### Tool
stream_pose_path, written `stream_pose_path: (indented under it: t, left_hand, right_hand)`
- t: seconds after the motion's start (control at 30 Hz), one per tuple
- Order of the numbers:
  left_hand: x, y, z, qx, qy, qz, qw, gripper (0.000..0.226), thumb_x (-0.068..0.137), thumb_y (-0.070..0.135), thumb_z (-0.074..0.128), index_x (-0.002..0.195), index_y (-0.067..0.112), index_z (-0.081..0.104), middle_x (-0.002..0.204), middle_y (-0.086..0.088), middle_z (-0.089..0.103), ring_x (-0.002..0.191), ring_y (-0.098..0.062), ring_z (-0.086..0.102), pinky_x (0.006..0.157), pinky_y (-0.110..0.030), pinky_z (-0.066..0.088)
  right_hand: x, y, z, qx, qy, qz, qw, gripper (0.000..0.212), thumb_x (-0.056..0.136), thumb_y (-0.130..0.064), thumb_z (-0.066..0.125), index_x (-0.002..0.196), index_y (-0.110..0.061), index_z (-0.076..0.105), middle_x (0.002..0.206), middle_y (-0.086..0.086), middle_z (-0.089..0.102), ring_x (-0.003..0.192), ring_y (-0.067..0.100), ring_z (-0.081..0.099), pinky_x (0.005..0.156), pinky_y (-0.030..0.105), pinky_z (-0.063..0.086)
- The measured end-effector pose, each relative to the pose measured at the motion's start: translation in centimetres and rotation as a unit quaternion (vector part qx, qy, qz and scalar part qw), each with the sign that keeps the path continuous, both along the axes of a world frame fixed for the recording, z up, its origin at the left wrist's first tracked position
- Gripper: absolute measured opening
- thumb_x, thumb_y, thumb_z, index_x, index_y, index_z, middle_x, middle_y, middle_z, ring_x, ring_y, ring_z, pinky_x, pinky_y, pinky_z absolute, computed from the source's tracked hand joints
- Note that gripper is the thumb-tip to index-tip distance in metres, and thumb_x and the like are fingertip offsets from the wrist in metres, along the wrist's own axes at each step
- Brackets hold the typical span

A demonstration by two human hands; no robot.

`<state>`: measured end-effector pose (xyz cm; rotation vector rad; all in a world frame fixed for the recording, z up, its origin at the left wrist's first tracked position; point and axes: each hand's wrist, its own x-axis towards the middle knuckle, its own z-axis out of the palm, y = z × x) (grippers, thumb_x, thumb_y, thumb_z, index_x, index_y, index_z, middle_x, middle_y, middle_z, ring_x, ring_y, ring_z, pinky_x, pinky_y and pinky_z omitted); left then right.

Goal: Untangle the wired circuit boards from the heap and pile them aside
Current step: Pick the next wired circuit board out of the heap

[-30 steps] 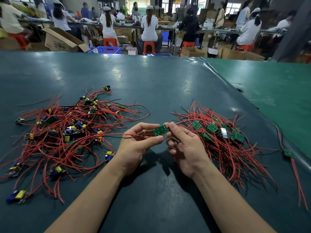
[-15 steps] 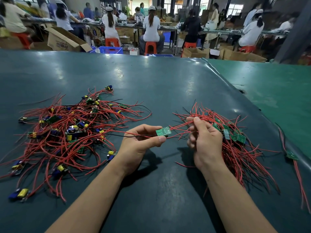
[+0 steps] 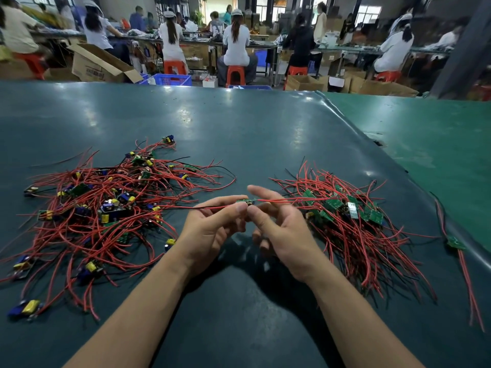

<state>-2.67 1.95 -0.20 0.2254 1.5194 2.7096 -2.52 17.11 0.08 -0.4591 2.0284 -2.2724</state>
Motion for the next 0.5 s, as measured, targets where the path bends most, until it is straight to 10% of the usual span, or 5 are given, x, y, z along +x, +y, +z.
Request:
stream_pose_path:
  t: [0.3, 0.5]
  left_hand:
    - [-0.1, 0.12, -0.05, -0.094, -0.001, 0.028, 0.995, 0.025, 0.074, 0.031, 0.072, 0.073, 0.006, 0.068, 0.056, -0.002, 0.054, 0.049, -0.014, 0.048, 0.052, -0.025, 0.037]
    - [-0.23, 0.03, -0.16, -0.075, -0.004, 0.041, 0.996, 0.025, 0.07, 0.033, 0.074, 0.076, 0.009, 0.076, 0.061, -0.003, 0.059, 0.052, -0.012, 0.05, 0.052, -0.021, 0.045]
  right_hand:
    - [-0.29, 0.16, -0.44, 0.179, 0.257, -0.174, 0.934, 0.008, 0.084, -0.026, 0.072, 0.08, -0.033, 0.072, 0.063, -0.018, 0.064, 0.052, 0.002, 0.057, 0.055, 0.013, 0.043]
    - [-0.47, 0.27, -0.03, 0.079, 0.145, -0.252, 0.953, 0.018, 0.087, -0.026, 0.073, 0.07, -0.029, 0.07, 0.06, -0.01, 0.064, 0.048, 0.007, 0.053, 0.045, 0.026, 0.045]
